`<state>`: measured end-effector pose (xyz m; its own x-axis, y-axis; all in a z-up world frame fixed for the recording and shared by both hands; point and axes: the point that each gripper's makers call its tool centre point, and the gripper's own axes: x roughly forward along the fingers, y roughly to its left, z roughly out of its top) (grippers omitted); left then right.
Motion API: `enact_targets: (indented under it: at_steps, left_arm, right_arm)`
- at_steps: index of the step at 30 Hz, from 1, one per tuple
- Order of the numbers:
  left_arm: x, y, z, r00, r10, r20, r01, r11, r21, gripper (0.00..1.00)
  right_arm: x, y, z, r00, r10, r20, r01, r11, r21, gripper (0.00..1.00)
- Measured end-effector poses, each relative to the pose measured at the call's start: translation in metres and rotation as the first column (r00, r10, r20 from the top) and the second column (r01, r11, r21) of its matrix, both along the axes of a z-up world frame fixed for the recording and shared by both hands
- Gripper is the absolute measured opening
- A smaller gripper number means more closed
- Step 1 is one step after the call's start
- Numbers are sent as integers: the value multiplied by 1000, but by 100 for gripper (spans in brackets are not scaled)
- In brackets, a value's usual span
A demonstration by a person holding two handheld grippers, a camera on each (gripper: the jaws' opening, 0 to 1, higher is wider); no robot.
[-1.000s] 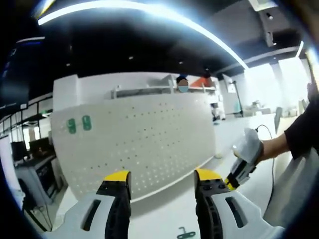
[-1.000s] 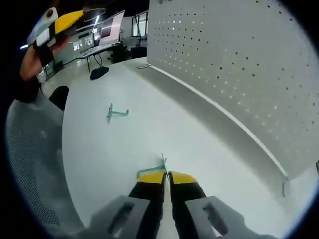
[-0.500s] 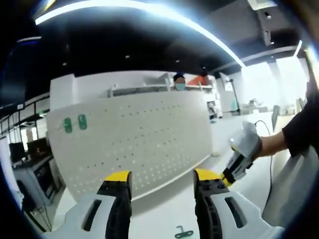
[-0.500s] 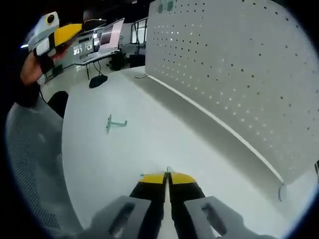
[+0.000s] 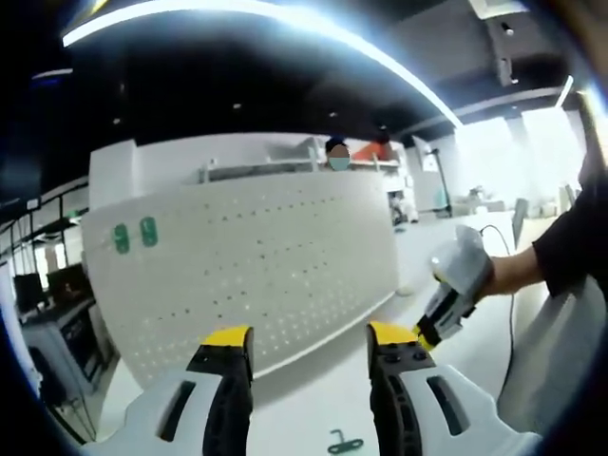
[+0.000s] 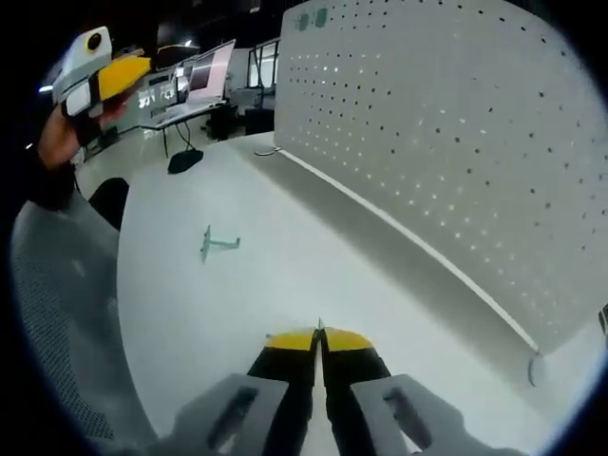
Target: Insert the hook assembly into the mounting plate slot until the hook locks in place.
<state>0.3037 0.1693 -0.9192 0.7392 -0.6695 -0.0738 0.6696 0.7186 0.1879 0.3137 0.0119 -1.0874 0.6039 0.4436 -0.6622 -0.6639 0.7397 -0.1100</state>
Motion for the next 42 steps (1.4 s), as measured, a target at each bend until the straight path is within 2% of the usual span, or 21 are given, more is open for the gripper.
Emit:
enact_targets:
  at_steps: [13, 18, 19, 20, 23, 26, 28, 32, 35, 36, 42]
  left_arm:
    - [-7, -13, -5, 998, -59, -10, 59, 998, 25, 49]
    - [-8, -13, -5, 998, -65, -11, 65, 998, 24, 48]
    - [-8, -14, -4, 998, -66, -11, 67, 997, 25, 48]
    - [-9, -14, -5, 998, -68, -12, 68, 997, 26, 48]
    - [-9, -14, -4, 998, -70, -10, 70, 997, 28, 47]
    - [-10, -14, -5, 997, -71, -12, 71, 997, 28, 47]
    - [-10, -15, -5, 997, -73, -13, 73, 997, 30, 47]
    - [-10, -16, -7, 997, -79, -15, 79, 996, 35, 47]
    - [-10, -17, -7, 997, -81, -15, 82, 996, 39, 47]
    - [-10, -17, -7, 997, -80, -15, 81, 996, 39, 47]
    - [-10, -16, -6, 997, -80, -13, 80, 996, 37, 47]
  right_arm:
    - [4, -1, 11, 999, -25, 37, 24, 1000, 17, 0]
    - [-1, 5, 1, 1000, -6, -6, 6, 1000, 15, 0]
    - [-4, 10, 0, 999, -21, -45, 24, 997, 79, 0]
    - [-4, 9, -1, 998, -32, -56, 38, 994, 99, 0]
    - [-3, -1, -6, 996, -54, -72, 60, 995, 78, 0]
    - [-5, -3, -10, 993, -68, -100, 78, 992, 101, 0]
    - [-4, -2, -9, 993, -70, -95, 79, 992, 99, 0]
    - [-4, 11, -10, 997, -11, -75, 16, 997, 72, 0]
    - [-7, 25, -12, 997, 72, -39, -73, 997, -26, 0]
    - [-8, 28, -13, 996, 78, -34, -80, 996, -43, 0]
    - [-7, 53, -14, 988, 151, -14, -151, 985, -80, 0]
